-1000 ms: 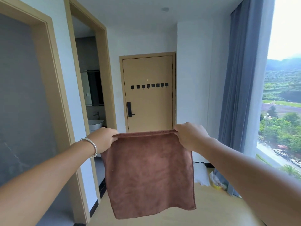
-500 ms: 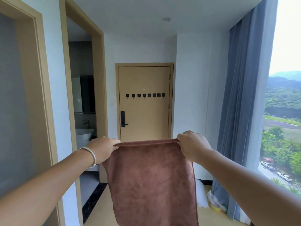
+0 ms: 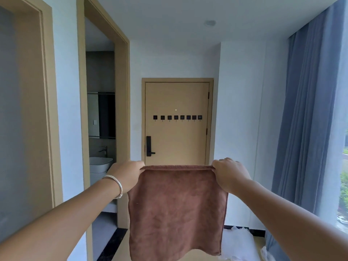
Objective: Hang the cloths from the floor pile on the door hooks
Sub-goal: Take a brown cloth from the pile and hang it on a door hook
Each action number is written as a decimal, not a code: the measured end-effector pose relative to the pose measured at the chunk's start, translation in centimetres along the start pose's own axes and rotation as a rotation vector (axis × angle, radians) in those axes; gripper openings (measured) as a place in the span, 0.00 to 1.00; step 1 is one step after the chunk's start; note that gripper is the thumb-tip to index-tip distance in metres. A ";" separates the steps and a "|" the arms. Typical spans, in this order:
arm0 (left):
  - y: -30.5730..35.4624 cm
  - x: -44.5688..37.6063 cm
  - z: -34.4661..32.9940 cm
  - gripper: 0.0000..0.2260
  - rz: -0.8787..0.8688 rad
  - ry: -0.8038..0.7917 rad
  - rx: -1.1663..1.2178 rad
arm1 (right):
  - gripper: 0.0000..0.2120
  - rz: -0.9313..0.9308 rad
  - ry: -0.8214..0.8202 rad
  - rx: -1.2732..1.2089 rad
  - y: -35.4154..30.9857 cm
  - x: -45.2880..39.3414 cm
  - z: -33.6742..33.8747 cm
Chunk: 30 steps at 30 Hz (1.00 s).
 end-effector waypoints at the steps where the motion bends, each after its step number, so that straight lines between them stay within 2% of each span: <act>1: -0.6 -0.8 -0.6 0.14 0.009 0.008 -0.006 | 0.09 0.002 0.004 -0.006 -0.2 -0.7 -0.8; 7: -2.8 -5.1 -4.4 0.11 0.009 0.060 -0.023 | 0.09 0.061 0.021 -0.081 -0.5 -5.6 -5.4; 16: -4.2 -13.8 -9.9 0.13 0.021 -0.049 -0.149 | 0.12 0.130 0.023 -0.107 1.4 -15.3 -13.0; 24: -4.6 -21.1 -13.5 0.14 0.097 -0.060 -0.189 | 0.12 0.162 0.023 -0.121 3.3 -23.4 -18.6; 30: -6.6 -26.3 -17.0 0.15 0.067 -0.073 -0.219 | 0.12 0.166 -0.011 -0.115 2.8 -28.4 -23.2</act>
Point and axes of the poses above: each hand's wrist, its own x-axis away from the middle knuckle, its own z-axis out of the back of the hand, y = z × x, the point moved 5 cm from there along -x, towards the middle knuckle, and after that the axes turned 2 degrees about -z, right-handed, at the moved point
